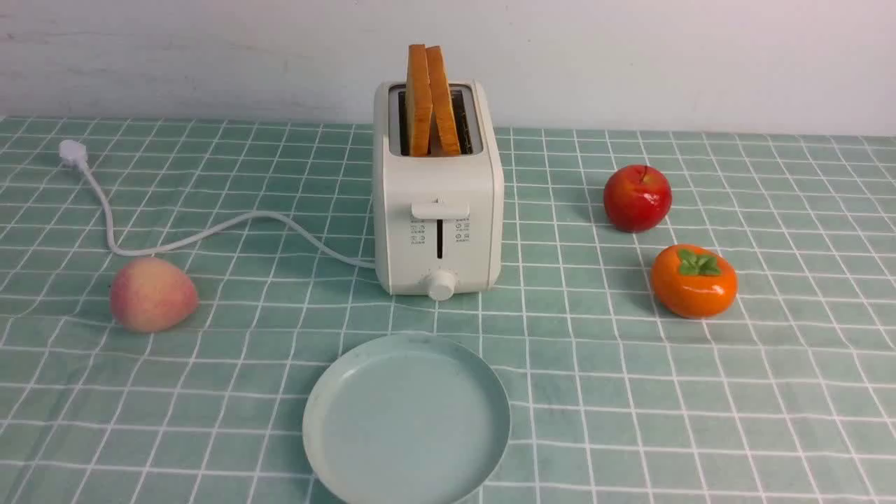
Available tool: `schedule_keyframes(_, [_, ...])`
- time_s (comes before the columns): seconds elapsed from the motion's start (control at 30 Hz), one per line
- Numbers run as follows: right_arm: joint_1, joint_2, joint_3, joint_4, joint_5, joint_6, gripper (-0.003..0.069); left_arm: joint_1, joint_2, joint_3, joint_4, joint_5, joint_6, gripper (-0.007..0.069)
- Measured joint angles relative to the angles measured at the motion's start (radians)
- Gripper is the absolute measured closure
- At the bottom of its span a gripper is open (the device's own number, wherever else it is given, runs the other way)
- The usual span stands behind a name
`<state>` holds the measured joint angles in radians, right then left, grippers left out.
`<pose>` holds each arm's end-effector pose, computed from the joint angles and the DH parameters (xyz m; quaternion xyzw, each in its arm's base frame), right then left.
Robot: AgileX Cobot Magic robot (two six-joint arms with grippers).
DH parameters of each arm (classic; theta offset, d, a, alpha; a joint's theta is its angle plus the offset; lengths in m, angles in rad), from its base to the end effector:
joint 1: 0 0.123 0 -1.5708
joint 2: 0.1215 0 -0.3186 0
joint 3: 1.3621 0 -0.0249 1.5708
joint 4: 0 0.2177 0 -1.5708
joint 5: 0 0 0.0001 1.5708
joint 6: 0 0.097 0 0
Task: Take toasted bread from bread machine on blue coffee table place on plate.
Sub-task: 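Reach for a toast slice standing in the toaster with the left gripper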
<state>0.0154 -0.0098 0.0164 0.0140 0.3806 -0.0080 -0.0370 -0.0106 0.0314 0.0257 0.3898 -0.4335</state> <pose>-0.0090 0.0004 0.1721 -0.0057 0.8048 0.0081 0.5935 -0.0091 0.0013 0.1666 -0.1532 0.7971 -0.1255 0.5704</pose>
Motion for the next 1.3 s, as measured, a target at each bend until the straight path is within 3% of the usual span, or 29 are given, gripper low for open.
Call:
schedule_keyframes(0.77, [0.0,0.0,0.0,0.0,0.0,0.0,0.0419,0.0,0.0,0.0,0.012,-0.016,0.001,0.0386])
schedule_keyframes(0.93, [0.0,0.0,0.0,0.0,0.0,0.0,0.0419,0.0,0.0,0.0,-0.008,-0.133,0.001,0.0386])
schedule_keyframes(1.17, [0.0,0.0,0.0,0.007,-0.012,0.0,0.0419,0.0,0.0,0.0,-0.133,-0.367,-0.006,0.0386])
schedule_keyframes(1.3, [0.0,0.0,0.009,0.12,-0.104,0.019,0.0419,0.0,0.0,0.0,-0.199,-0.433,-0.066,0.0386])
